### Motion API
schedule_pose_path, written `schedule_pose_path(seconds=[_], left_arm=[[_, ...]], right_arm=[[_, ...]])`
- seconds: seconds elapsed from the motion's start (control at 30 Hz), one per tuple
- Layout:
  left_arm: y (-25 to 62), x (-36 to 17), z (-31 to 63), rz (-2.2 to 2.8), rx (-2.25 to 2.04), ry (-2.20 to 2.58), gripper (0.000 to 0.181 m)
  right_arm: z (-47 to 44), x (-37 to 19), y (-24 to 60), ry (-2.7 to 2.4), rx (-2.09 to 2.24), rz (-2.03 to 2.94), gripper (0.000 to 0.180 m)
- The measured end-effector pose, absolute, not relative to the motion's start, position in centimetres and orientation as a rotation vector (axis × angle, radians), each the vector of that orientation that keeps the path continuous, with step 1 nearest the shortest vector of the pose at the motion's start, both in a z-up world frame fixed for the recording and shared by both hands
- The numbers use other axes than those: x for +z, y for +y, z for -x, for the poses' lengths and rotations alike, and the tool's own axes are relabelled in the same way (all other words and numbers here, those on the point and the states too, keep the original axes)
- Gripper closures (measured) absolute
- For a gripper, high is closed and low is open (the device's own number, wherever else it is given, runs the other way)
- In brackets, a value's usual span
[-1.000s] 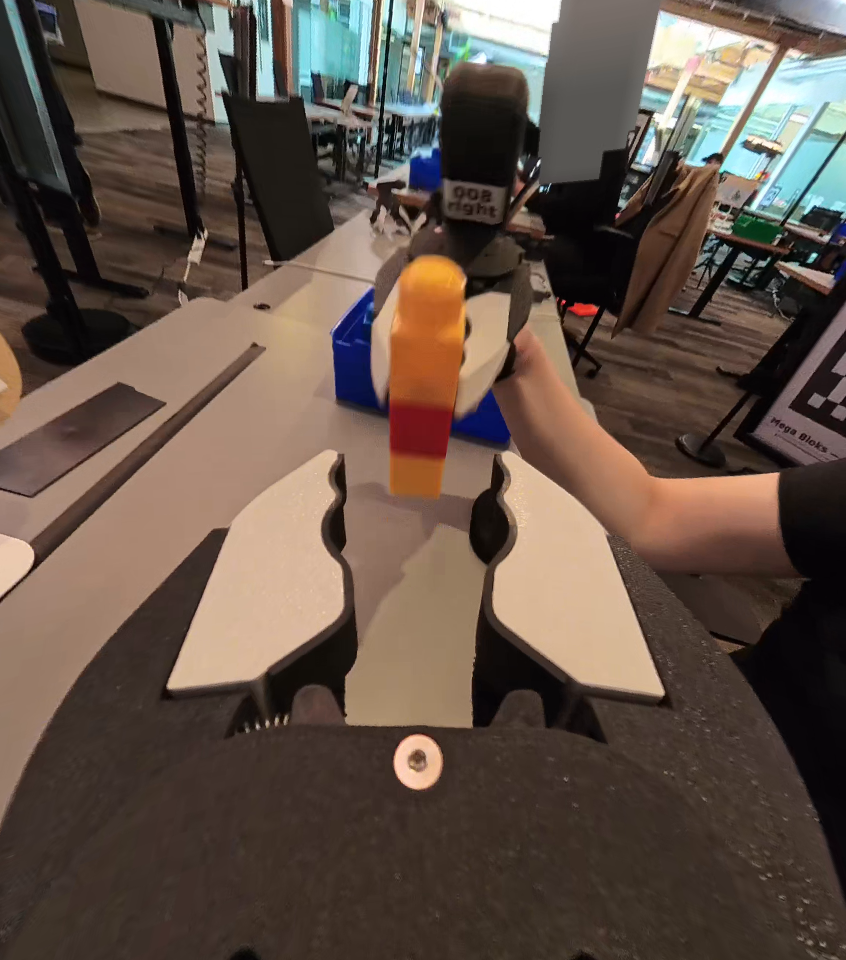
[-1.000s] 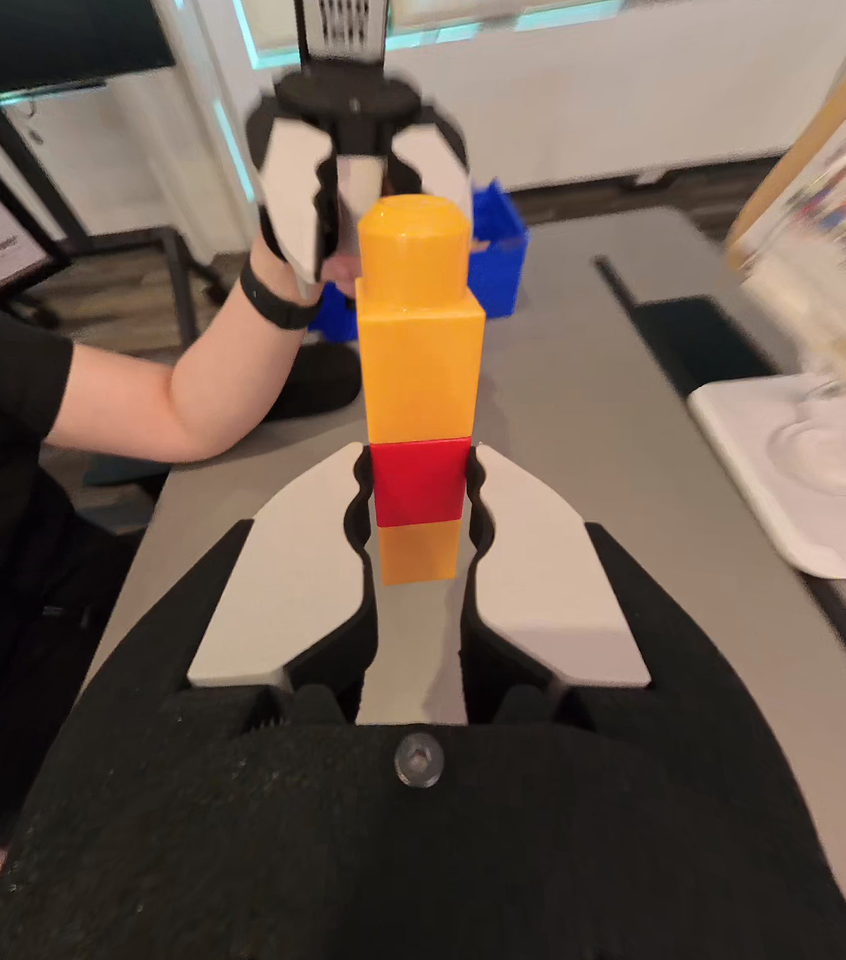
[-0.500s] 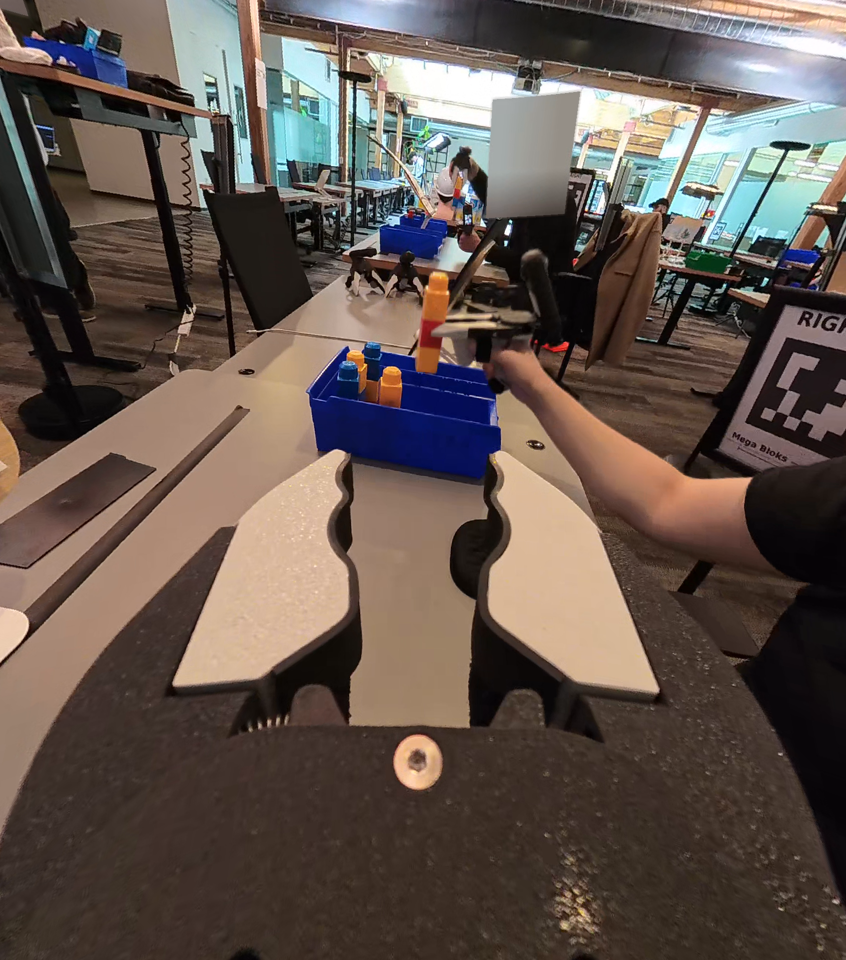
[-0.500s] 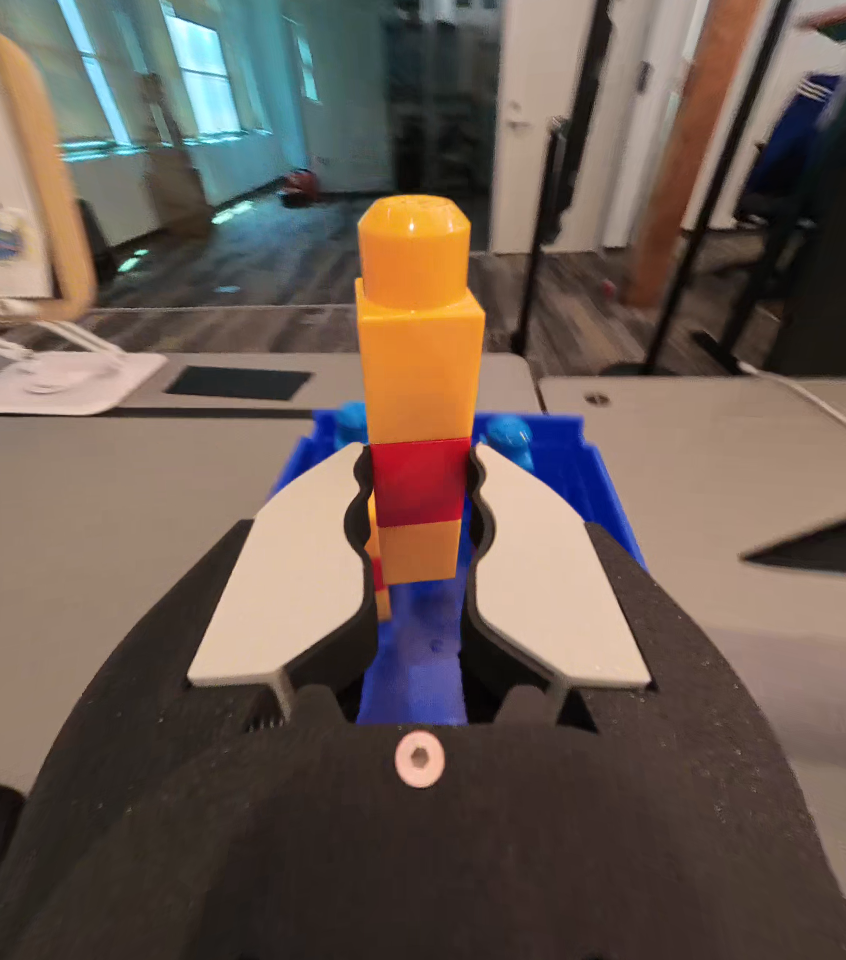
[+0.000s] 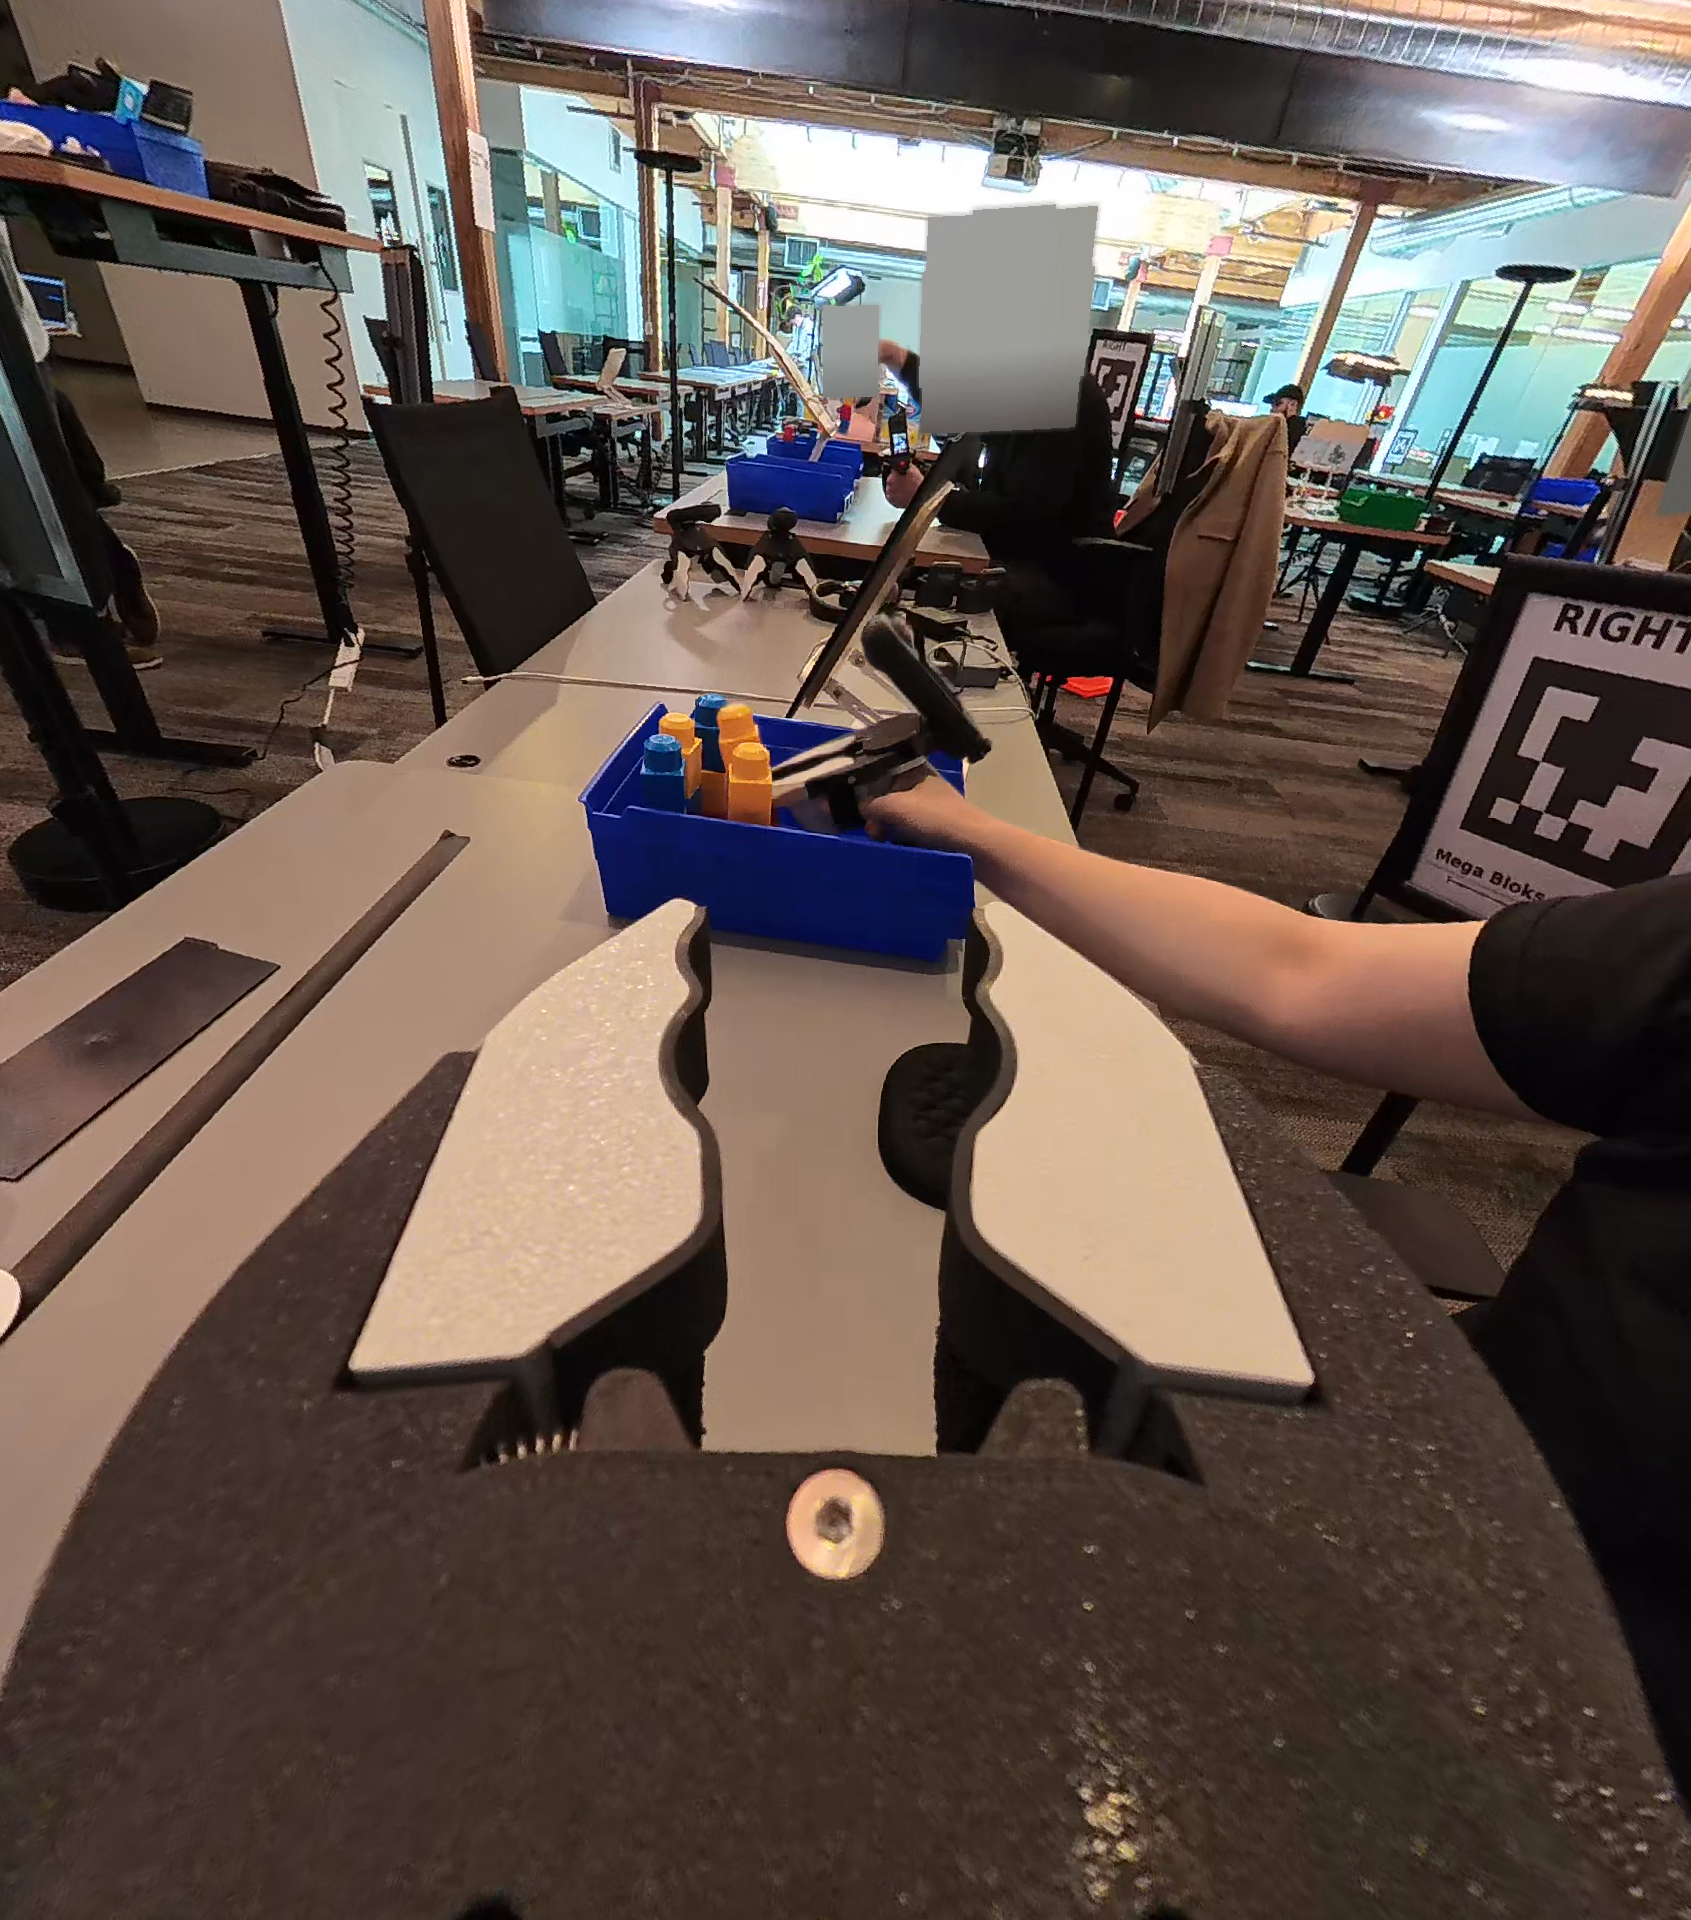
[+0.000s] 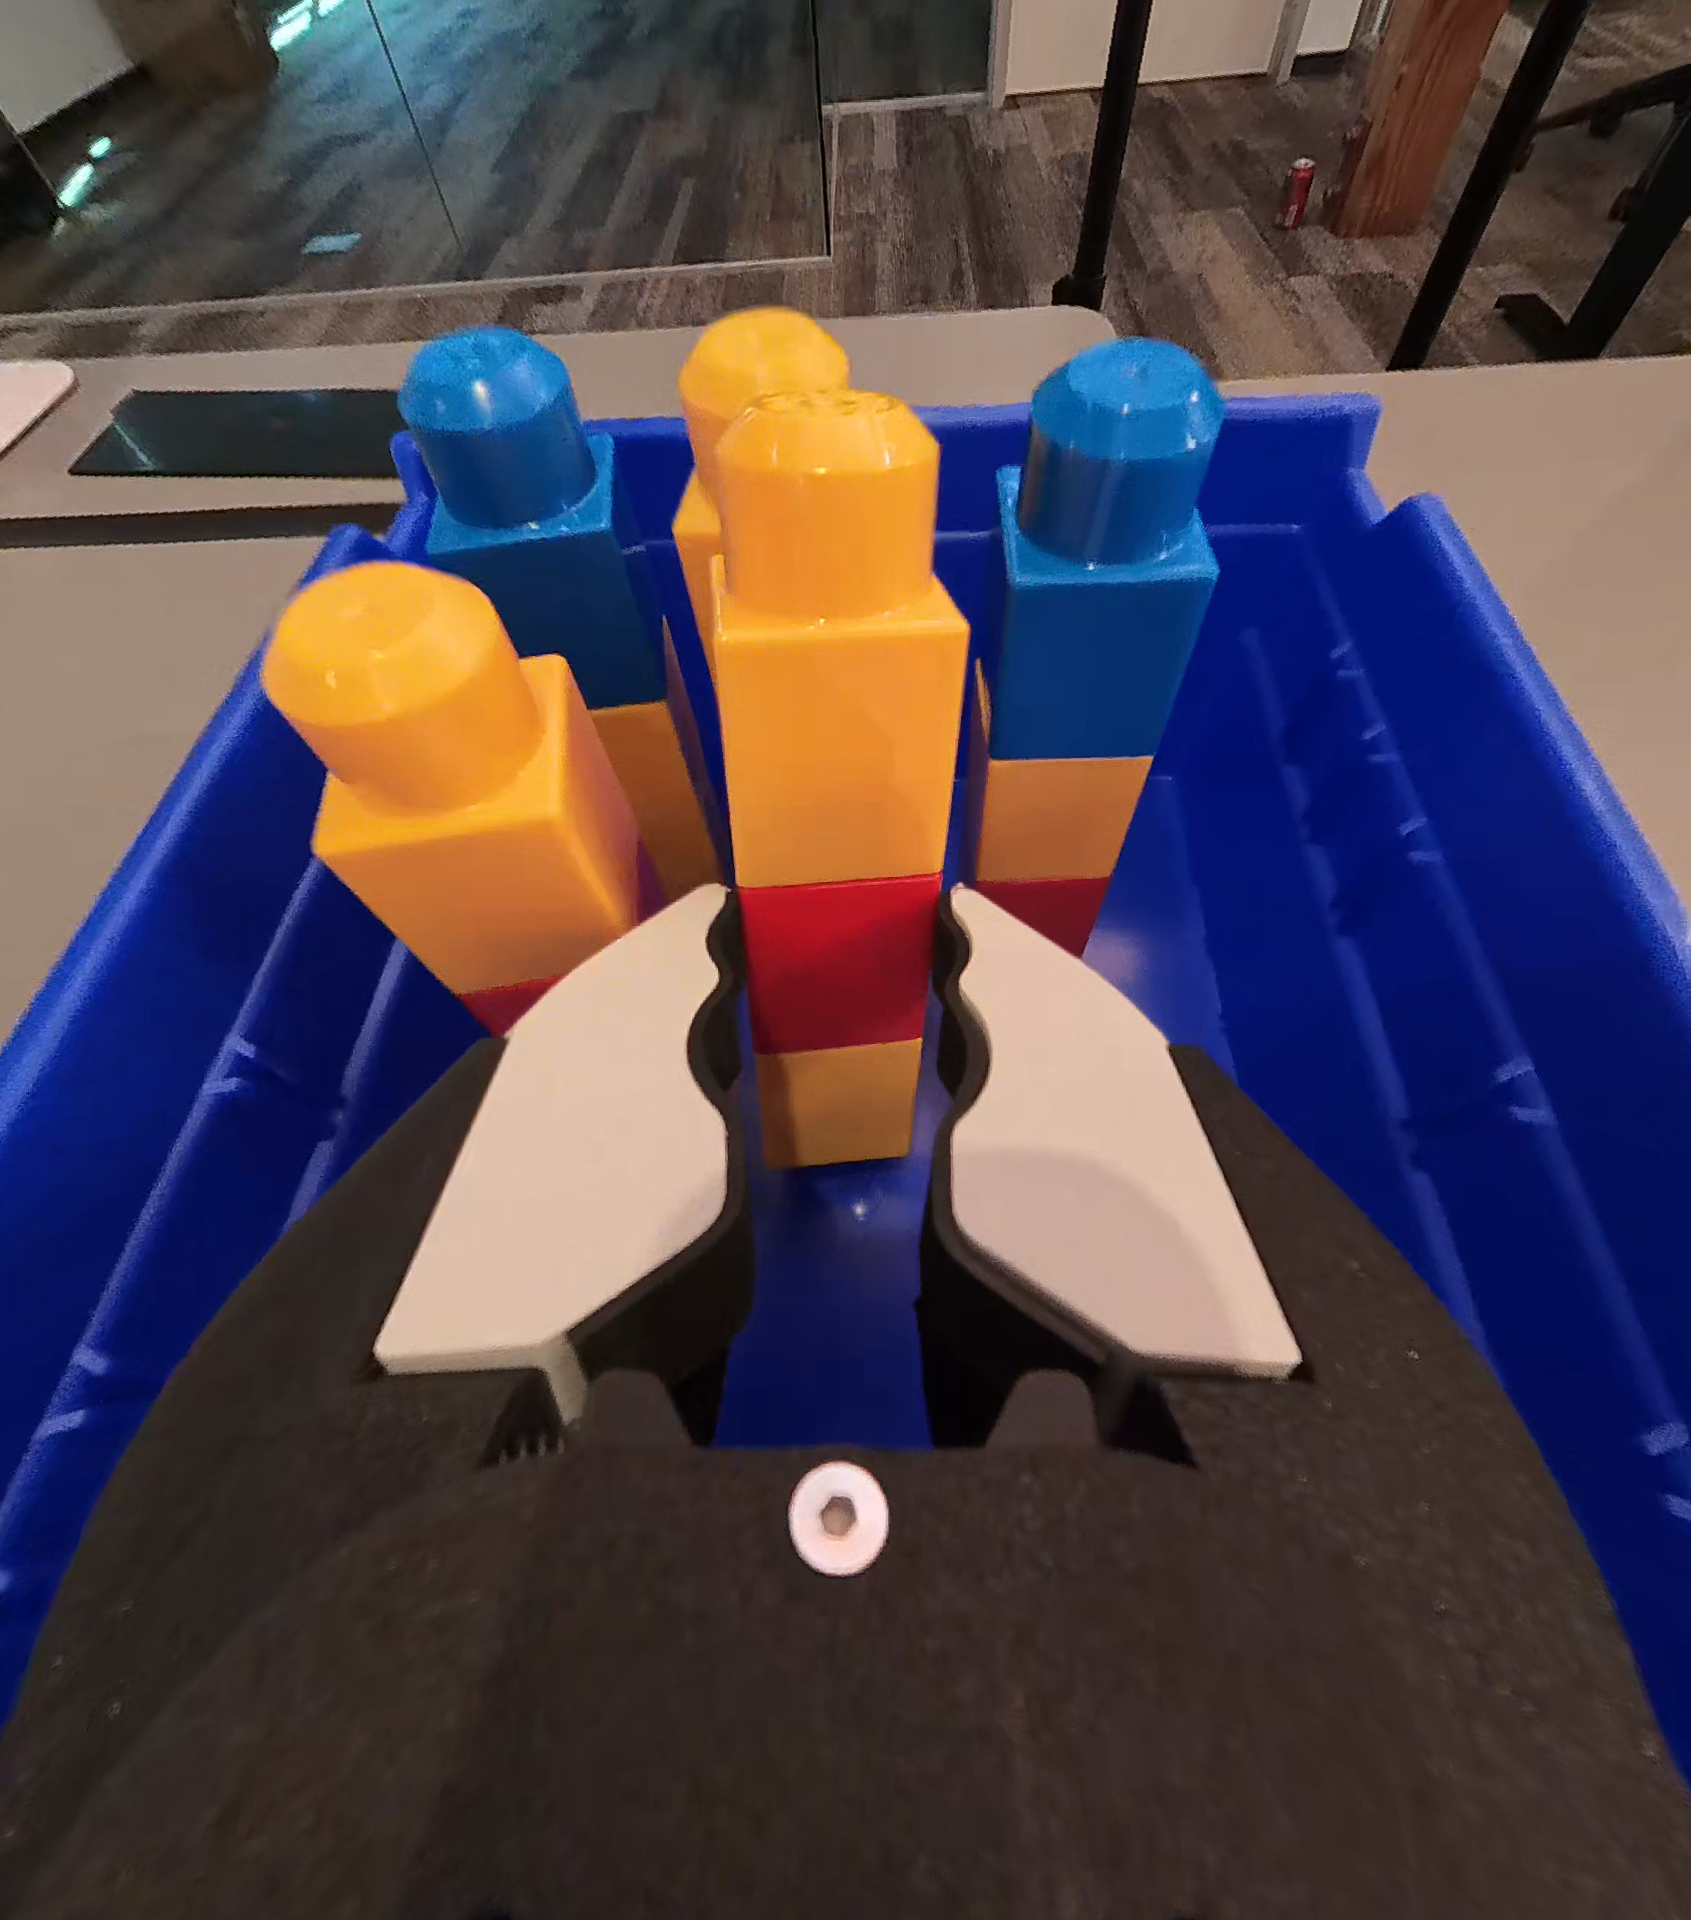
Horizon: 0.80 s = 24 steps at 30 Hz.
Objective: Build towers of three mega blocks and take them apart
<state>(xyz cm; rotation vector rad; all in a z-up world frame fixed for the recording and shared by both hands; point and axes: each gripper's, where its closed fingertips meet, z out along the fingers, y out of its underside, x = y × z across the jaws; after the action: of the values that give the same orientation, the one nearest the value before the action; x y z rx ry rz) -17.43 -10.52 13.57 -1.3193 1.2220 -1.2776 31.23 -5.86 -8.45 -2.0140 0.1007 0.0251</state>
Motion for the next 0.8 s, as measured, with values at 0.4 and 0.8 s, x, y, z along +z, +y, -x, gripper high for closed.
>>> schedule_pose_path(seconds=[0.4, 0.8], left_arm=[[-10.7, 14.2, 18.1, 1.294, -1.296, 1.206, 0.135], [-11.1, 14.1, 18.0, 1.295, -1.301, 1.215, 0.135]], right_arm=[[-31.4, -9.3, -6.6, 0.118, 0.054, 2.078, 0.145], [-31.3, -10.0, -8.0, 0.048, -0.037, 2.191, 0.144]])
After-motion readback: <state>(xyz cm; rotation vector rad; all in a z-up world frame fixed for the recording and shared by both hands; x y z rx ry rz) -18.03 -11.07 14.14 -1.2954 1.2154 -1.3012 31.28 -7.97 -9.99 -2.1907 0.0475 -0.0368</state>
